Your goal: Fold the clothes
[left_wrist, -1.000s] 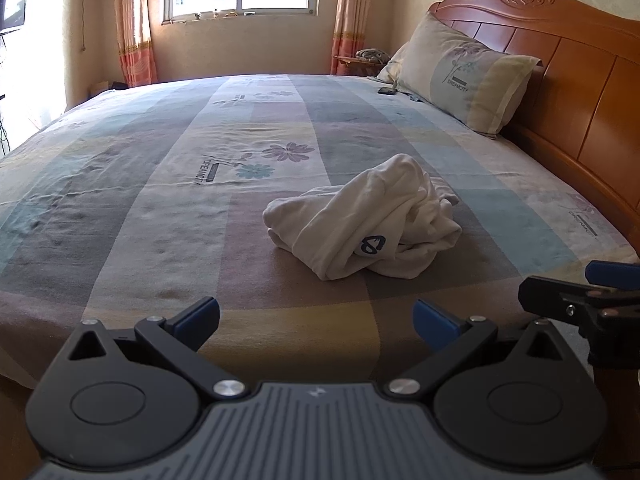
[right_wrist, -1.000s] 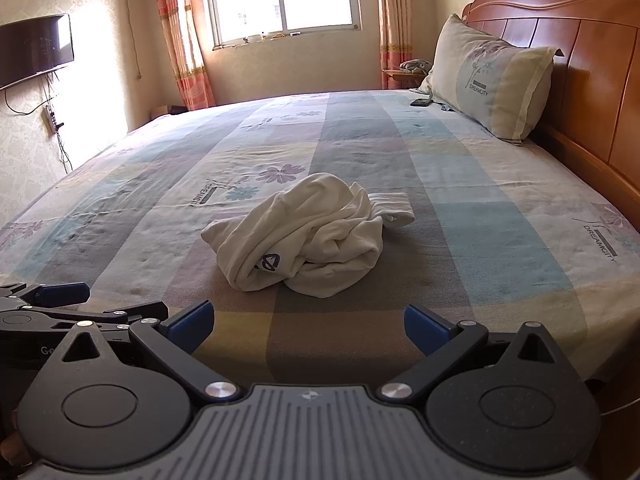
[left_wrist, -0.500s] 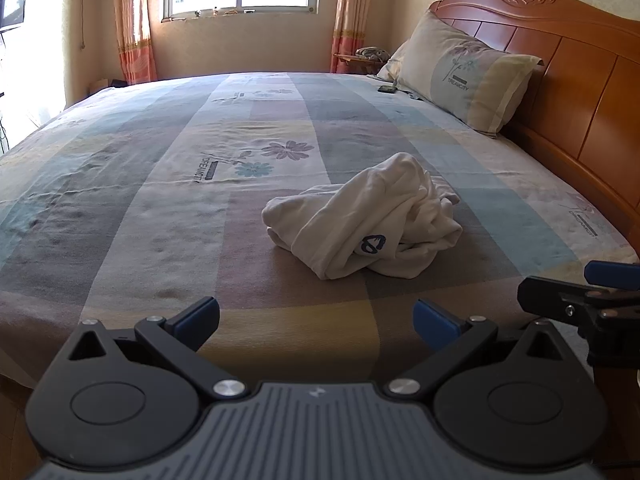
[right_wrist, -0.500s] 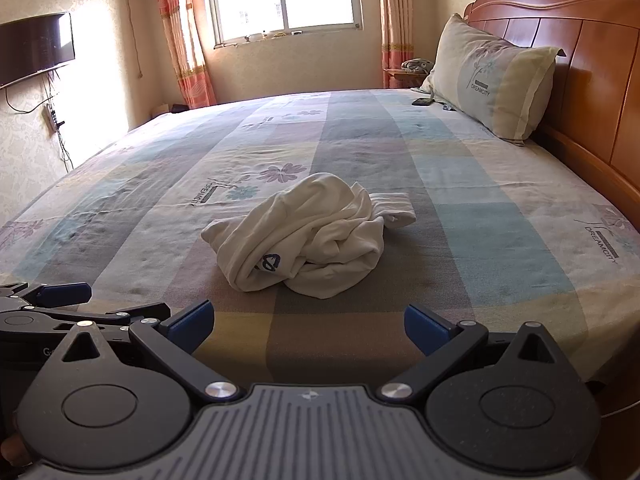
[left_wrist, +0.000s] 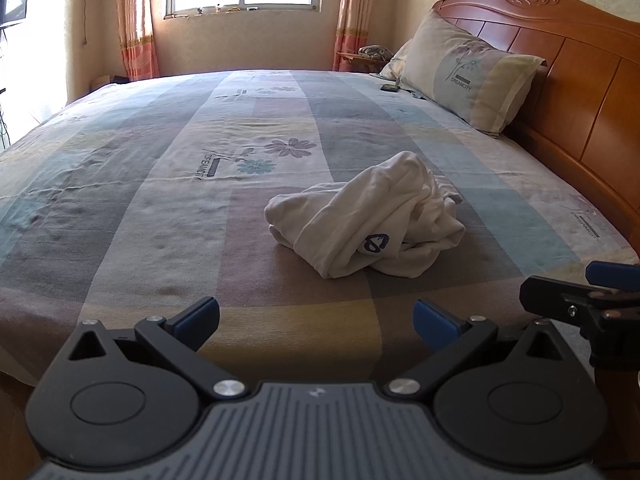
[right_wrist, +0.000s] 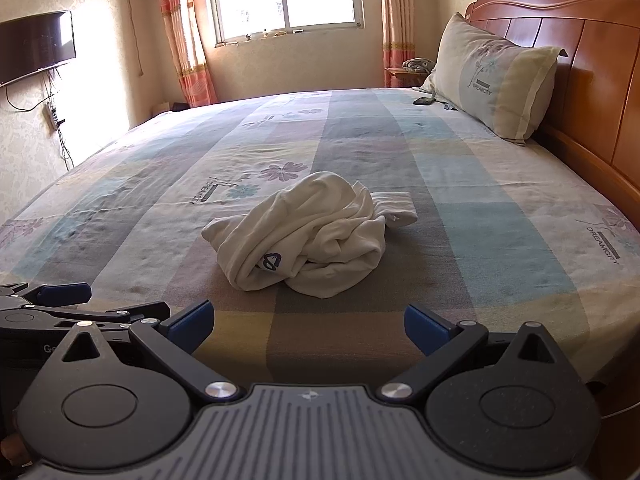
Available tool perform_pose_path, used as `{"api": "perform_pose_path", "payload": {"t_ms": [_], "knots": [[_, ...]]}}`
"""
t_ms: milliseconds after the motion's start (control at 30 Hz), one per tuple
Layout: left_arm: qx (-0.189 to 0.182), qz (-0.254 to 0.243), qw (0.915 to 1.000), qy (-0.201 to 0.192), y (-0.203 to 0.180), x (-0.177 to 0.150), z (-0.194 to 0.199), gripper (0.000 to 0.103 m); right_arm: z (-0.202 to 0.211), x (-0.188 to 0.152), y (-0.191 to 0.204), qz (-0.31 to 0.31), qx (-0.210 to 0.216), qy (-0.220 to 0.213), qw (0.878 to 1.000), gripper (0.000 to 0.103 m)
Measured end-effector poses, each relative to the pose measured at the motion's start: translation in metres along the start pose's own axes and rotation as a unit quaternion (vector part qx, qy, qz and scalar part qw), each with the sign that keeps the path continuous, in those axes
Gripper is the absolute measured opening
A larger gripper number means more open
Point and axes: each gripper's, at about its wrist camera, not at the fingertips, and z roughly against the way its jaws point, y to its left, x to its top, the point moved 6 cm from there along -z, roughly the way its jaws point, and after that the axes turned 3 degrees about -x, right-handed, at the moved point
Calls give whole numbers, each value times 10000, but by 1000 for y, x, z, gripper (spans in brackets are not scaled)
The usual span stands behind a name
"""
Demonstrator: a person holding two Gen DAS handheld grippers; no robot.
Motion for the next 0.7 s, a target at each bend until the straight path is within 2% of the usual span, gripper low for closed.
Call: {"api": "perform_pose_path", "payload": {"t_ms": [700], "knots": [[30,197,9996,197,14,7,-28,103,-31,7,1,109,-87,321,9994,103]]}}
